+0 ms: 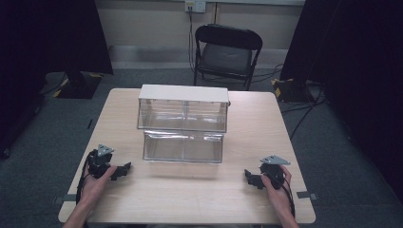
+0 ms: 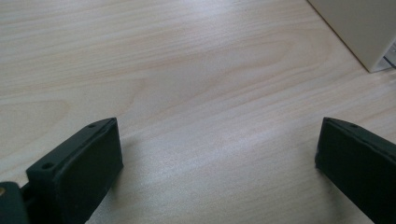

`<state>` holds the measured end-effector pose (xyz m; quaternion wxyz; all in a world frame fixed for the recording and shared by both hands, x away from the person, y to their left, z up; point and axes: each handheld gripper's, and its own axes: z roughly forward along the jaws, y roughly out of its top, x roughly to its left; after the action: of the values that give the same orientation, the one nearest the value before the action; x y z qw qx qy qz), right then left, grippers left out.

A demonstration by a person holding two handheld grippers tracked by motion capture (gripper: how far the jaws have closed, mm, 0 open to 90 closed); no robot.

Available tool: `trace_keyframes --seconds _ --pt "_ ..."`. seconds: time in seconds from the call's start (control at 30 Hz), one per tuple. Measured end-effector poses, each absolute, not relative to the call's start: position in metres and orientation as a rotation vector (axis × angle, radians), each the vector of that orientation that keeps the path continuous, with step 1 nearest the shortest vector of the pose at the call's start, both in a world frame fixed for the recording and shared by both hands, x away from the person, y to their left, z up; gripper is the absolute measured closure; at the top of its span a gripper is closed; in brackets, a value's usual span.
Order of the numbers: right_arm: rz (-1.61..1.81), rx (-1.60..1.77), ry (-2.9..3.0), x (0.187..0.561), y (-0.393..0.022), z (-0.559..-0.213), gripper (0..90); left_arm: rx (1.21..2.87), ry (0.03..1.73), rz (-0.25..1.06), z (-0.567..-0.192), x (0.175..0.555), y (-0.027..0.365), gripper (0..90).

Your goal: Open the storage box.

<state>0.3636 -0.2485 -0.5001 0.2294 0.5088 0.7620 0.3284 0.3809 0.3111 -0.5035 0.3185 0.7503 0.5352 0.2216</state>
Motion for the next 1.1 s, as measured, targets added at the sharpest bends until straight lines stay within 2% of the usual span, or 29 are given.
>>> trace_keyframes --seconds 0.2,0.33,0.4,0.47,1.1 --pt "0.904 1.4 2.097 0.364 -0.248 -0.5 12.5 1.975 1.407 0.585 -0.503 0.381 0.311 0.3" --pt "0.904 1.401 2.097 0.364 -0.248 -0.5 12.5 1.965 1.411 0.595 -0.503 0.378 0.309 3.5" --pt "0.904 1.399 2.097 0.364 -0.248 -0.5 12.5 1.966 1.399 0.584 -0.501 0.377 0.307 8.4" --pt "0.904 1.4 2.097 0.364 -0.248 -0.5 12.5 1.962 1.397 0.582 -0.499 0.376 0.306 17.7" --pt "0.904 1.399 2.097 0.364 -0.248 -0.5 12.5 1.894 1.257 0.496 -0.482 0.369 0.294 16.5"
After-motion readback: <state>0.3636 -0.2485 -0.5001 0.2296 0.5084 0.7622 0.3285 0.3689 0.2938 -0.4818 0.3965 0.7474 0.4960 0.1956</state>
